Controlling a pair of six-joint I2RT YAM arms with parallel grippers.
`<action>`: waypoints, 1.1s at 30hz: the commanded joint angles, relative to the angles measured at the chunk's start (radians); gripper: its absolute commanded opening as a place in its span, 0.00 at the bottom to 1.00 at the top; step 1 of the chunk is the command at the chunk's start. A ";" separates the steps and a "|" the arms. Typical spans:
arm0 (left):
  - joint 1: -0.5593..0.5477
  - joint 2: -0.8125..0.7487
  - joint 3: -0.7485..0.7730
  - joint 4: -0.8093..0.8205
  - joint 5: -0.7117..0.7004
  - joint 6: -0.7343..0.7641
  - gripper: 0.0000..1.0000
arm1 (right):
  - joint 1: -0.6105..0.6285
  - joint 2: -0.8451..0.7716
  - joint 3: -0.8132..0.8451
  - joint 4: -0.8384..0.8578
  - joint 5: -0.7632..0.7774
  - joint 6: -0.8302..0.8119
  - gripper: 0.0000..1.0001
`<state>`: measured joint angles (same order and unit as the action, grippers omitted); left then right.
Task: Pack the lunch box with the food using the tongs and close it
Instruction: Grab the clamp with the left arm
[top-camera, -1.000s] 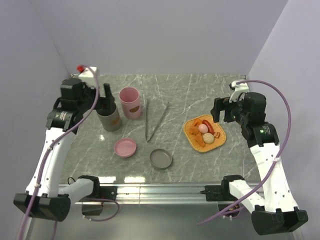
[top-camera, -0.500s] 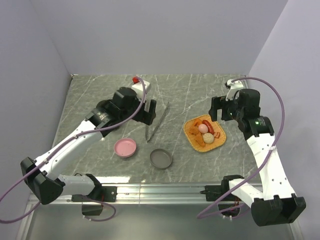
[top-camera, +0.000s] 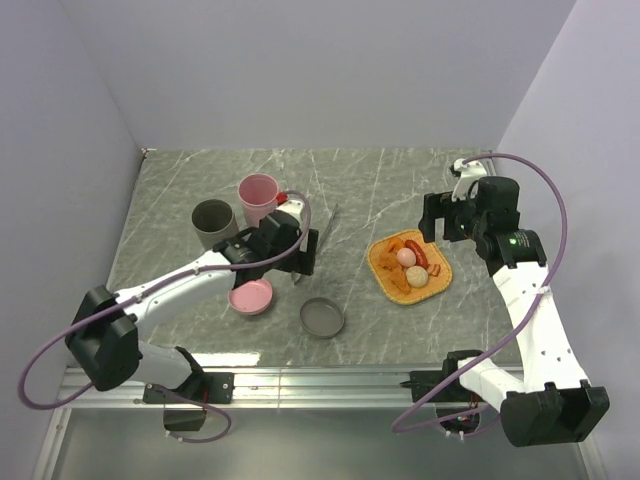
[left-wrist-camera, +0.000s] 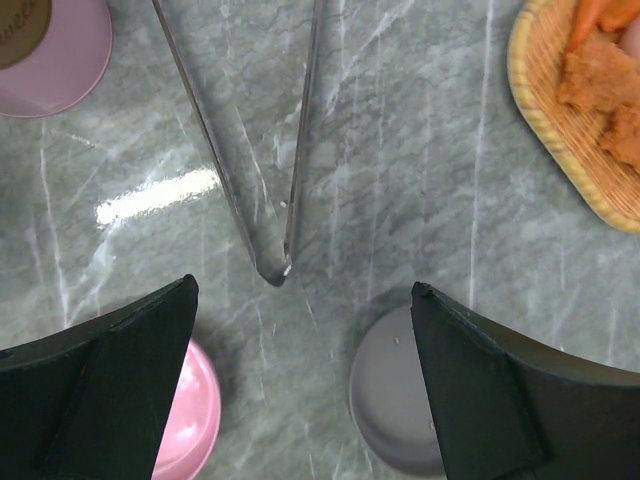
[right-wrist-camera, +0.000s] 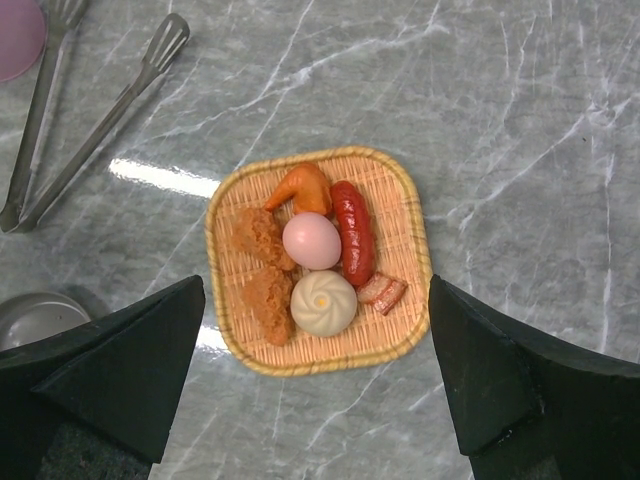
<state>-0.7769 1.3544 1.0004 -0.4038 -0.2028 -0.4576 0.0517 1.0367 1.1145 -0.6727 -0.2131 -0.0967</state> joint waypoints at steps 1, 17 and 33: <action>-0.004 0.047 -0.029 0.129 -0.061 -0.026 0.93 | -0.010 0.003 0.007 0.027 -0.012 -0.009 1.00; 0.001 0.354 0.024 0.180 -0.089 -0.007 0.96 | -0.012 0.008 0.008 0.024 -0.022 -0.009 1.00; 0.062 0.549 0.135 0.155 -0.037 0.011 0.99 | -0.010 0.016 0.005 0.038 -0.006 0.006 1.00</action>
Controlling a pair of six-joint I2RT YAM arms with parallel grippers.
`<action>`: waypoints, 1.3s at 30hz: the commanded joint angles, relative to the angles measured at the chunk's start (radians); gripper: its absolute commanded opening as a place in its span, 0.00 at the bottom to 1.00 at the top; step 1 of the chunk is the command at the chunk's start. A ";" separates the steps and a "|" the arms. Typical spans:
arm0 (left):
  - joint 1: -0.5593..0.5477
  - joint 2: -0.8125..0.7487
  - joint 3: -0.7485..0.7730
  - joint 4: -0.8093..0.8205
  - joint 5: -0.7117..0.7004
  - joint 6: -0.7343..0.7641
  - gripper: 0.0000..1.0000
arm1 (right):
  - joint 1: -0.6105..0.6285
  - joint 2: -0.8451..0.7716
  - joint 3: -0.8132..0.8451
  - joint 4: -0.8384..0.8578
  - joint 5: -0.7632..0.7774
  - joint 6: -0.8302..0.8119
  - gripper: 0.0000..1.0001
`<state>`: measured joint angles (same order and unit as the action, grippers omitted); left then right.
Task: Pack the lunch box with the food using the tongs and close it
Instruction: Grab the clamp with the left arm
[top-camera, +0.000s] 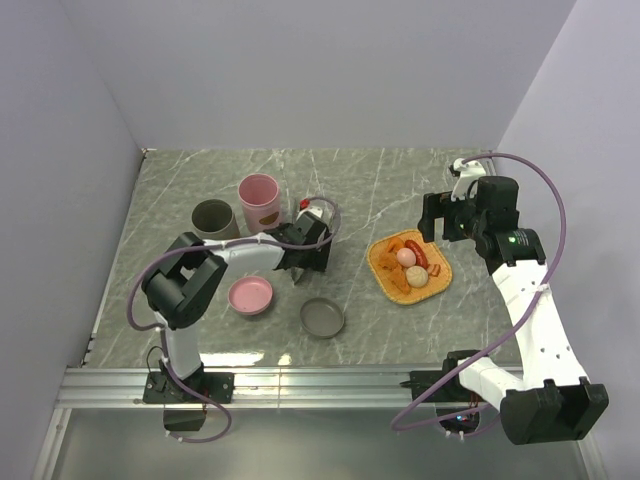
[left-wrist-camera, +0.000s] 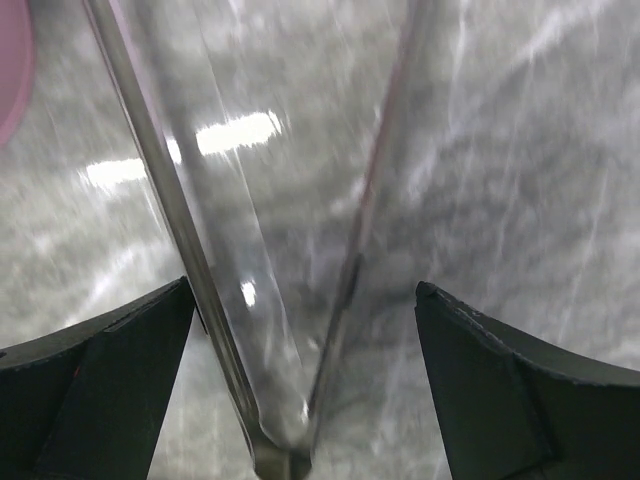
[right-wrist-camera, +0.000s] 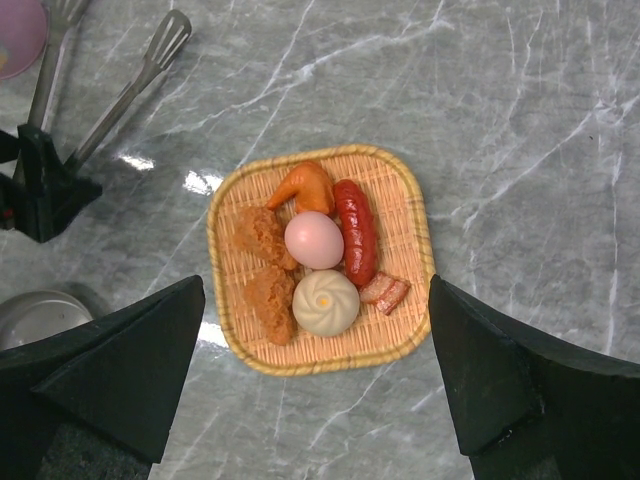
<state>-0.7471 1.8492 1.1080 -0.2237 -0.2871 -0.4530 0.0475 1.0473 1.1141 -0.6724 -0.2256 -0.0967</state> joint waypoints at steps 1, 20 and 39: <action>0.037 0.062 0.033 -0.032 0.055 0.010 0.99 | -0.006 0.003 0.006 0.037 0.006 0.006 1.00; 0.043 0.203 0.141 -0.149 0.117 0.169 0.99 | -0.006 -0.001 0.009 0.034 -0.014 0.000 1.00; 0.061 0.278 0.207 -0.171 0.102 0.163 0.99 | -0.006 -0.012 0.003 0.042 -0.029 -0.005 1.00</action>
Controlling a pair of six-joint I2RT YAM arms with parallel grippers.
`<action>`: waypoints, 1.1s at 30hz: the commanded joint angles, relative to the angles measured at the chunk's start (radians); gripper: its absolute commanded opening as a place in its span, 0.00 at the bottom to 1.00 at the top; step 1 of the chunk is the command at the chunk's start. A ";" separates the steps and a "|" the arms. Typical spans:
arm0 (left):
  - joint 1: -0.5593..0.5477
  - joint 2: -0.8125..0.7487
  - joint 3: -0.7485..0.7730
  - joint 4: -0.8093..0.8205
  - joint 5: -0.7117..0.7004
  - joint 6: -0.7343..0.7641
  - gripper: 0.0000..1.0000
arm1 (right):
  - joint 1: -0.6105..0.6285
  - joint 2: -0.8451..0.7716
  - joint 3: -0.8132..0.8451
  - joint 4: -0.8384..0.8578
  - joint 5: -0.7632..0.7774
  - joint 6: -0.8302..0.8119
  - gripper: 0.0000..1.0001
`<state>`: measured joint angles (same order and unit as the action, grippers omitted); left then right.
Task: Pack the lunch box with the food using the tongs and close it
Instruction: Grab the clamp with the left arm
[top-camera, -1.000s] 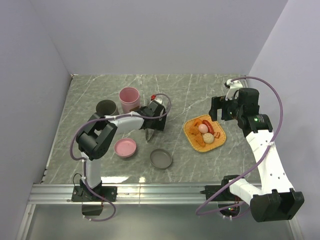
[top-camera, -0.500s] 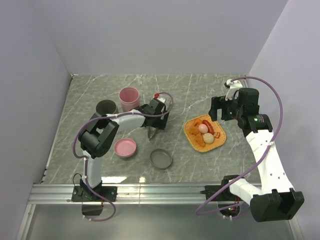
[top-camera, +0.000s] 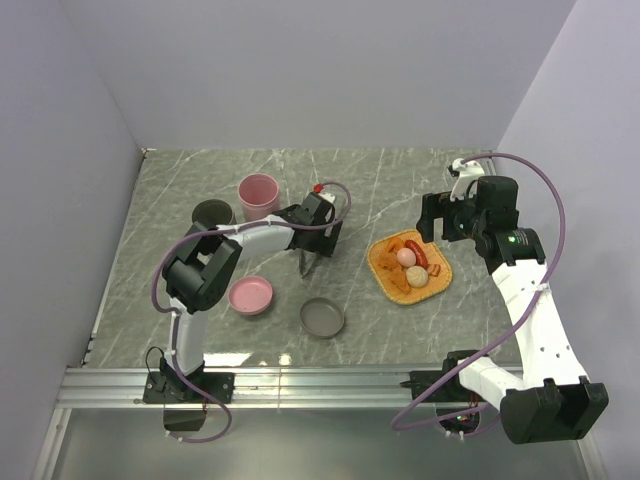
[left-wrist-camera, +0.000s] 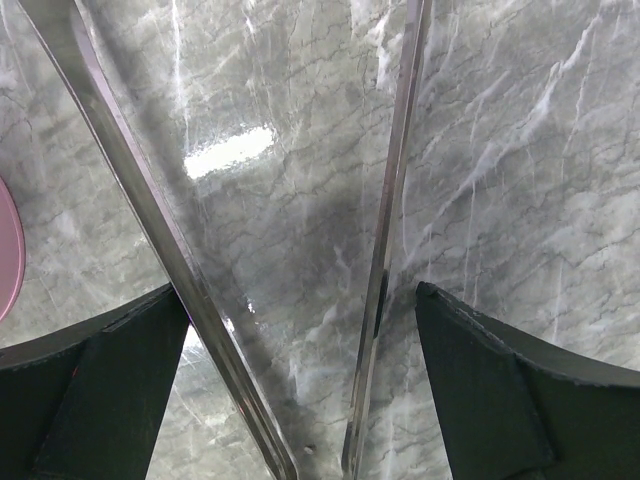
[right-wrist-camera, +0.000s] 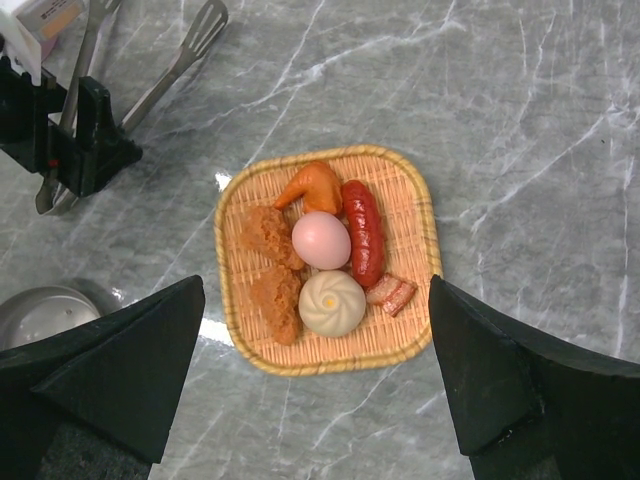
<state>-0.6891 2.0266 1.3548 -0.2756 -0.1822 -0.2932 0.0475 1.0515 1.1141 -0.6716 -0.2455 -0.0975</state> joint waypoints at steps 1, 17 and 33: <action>0.003 0.101 -0.043 -0.114 -0.008 0.008 0.99 | -0.006 -0.016 0.003 0.041 -0.009 -0.002 1.00; 0.019 0.113 -0.042 -0.079 -0.020 0.048 0.99 | -0.006 -0.030 0.013 0.030 -0.040 -0.001 1.00; 0.048 0.146 -0.005 -0.077 -0.039 0.043 0.99 | -0.006 -0.036 0.010 0.030 -0.051 -0.001 0.99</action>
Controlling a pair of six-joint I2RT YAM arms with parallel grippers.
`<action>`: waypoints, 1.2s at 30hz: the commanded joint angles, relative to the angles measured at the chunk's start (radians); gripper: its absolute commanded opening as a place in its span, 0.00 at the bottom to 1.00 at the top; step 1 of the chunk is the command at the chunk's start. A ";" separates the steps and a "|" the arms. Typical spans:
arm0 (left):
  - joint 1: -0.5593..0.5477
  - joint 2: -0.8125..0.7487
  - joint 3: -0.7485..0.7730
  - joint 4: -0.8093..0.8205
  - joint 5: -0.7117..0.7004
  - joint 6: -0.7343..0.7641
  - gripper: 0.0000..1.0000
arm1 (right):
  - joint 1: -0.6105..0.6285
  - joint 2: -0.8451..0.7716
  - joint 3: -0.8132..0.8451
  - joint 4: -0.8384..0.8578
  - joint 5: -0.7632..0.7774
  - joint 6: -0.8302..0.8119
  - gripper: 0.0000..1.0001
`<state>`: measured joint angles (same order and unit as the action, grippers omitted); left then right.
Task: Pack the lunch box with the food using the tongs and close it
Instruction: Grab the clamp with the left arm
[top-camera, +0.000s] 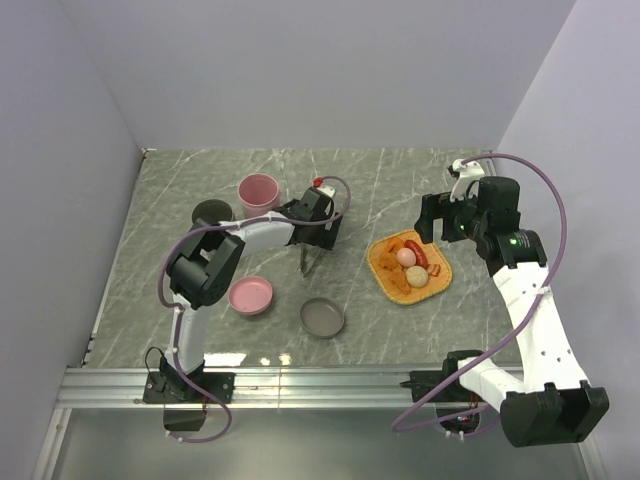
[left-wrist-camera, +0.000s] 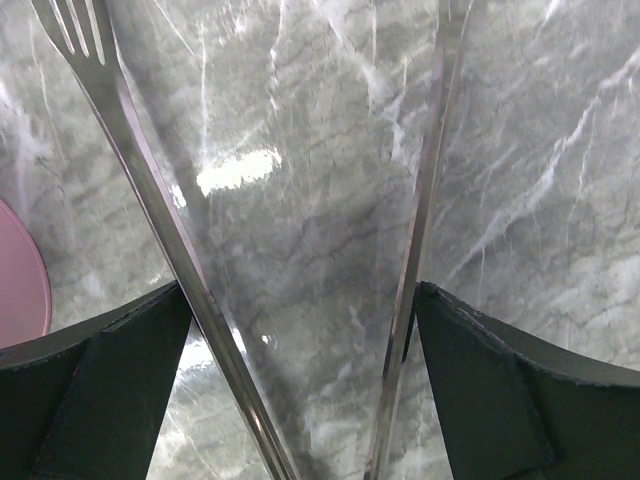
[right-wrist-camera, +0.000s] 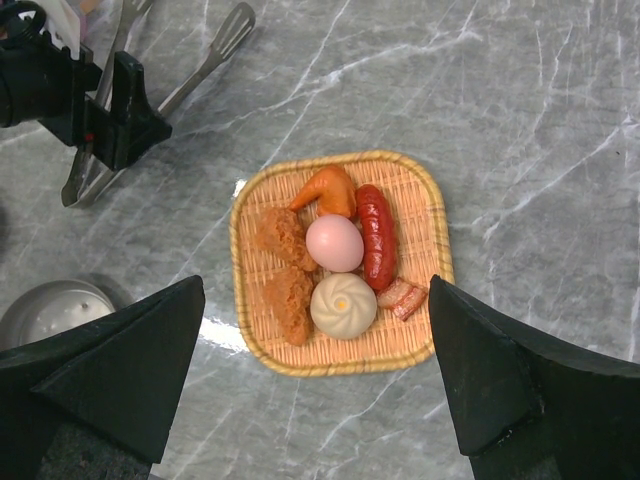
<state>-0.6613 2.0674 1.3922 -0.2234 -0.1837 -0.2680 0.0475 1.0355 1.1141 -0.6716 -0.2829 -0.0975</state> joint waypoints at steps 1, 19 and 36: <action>0.020 0.109 -0.041 -0.129 -0.036 0.018 1.00 | -0.006 -0.020 0.010 0.030 -0.015 -0.001 1.00; 0.015 0.034 -0.124 -0.125 0.013 0.053 0.92 | -0.006 -0.037 0.004 0.023 -0.035 -0.002 0.99; -0.027 0.039 -0.128 -0.168 0.047 0.072 0.97 | -0.006 -0.063 -0.020 0.030 -0.024 -0.005 0.99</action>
<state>-0.6624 2.0445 1.3361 -0.1543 -0.1802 -0.2478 0.0475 1.0046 1.1034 -0.6724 -0.3077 -0.0978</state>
